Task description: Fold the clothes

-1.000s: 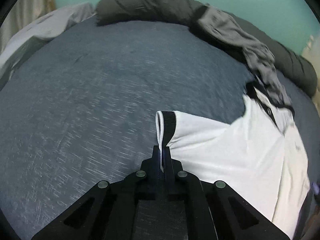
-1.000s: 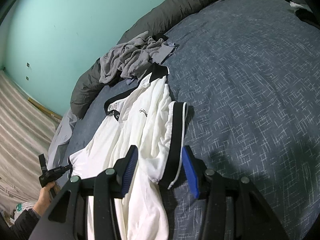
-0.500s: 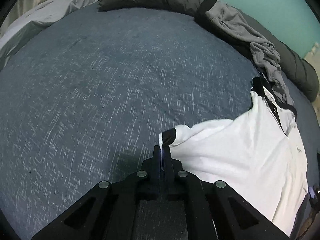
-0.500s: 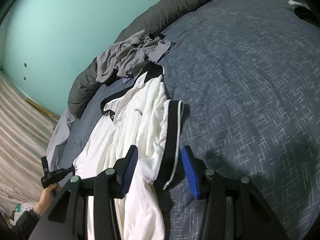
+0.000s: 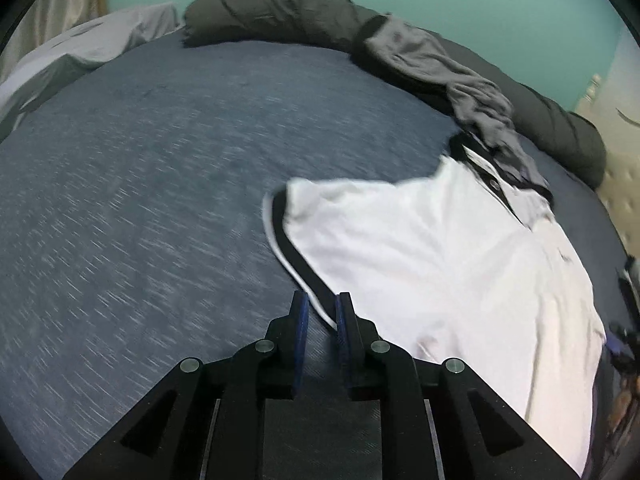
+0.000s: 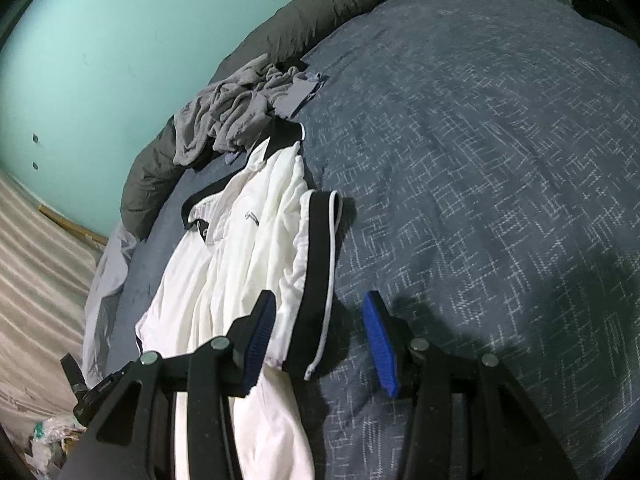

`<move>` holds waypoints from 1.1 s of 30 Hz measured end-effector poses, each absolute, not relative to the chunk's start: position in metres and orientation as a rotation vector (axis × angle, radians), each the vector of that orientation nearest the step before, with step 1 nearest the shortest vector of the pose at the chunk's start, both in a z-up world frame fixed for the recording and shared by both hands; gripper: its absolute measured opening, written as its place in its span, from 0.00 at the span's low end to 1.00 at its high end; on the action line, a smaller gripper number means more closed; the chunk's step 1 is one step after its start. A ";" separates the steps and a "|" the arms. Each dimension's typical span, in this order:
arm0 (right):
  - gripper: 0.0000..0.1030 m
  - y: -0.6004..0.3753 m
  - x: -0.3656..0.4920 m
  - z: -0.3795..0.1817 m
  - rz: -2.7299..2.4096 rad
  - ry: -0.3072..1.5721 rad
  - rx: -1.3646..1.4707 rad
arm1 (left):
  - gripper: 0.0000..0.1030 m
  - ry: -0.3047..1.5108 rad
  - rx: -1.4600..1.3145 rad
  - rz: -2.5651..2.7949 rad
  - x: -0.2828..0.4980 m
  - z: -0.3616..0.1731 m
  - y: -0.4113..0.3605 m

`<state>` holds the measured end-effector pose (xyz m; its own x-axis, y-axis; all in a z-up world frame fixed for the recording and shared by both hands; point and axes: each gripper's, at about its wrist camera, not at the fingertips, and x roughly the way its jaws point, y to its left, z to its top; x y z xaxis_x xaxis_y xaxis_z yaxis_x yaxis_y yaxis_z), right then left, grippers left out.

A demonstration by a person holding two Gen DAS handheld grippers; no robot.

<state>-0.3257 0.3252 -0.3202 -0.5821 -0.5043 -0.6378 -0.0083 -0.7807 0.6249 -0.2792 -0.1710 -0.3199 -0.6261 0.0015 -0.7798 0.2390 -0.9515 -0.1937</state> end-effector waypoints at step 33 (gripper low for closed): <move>0.01 0.319 -0.333 -0.255 -2.502 -0.636 1.221 | 0.15 0.451 1.248 -2.820 -0.269 -0.324 -0.142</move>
